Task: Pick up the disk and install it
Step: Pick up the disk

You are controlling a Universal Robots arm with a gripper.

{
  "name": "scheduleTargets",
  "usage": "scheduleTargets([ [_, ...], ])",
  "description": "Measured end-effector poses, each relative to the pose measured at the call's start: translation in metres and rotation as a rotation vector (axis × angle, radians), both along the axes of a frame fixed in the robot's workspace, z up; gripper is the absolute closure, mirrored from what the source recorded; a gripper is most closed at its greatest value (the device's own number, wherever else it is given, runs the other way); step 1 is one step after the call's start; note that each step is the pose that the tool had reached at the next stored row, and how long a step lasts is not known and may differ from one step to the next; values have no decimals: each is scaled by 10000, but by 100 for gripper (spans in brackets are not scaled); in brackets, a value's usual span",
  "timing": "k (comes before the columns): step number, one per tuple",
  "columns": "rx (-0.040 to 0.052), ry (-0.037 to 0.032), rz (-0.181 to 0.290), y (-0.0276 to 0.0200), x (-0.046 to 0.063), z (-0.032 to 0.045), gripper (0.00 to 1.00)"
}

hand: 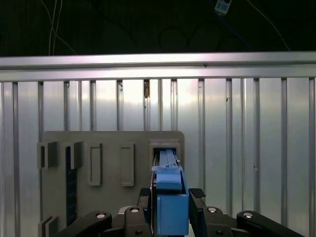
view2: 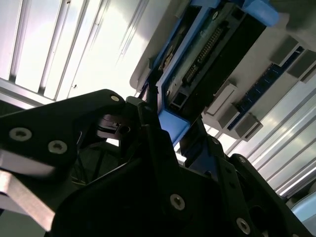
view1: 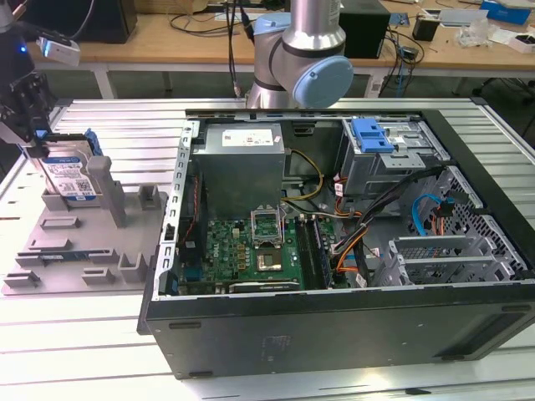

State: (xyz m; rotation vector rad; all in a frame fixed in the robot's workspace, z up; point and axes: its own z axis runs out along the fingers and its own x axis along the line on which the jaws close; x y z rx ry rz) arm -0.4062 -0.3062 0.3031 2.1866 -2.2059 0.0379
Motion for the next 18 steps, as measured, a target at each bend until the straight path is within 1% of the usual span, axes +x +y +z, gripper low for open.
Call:
scheduleTargets([
  [8, 0, -4, 0, -4, 0, -41, 56],
  [18, 0, -6, 0, -4, 0, -54, 56],
])
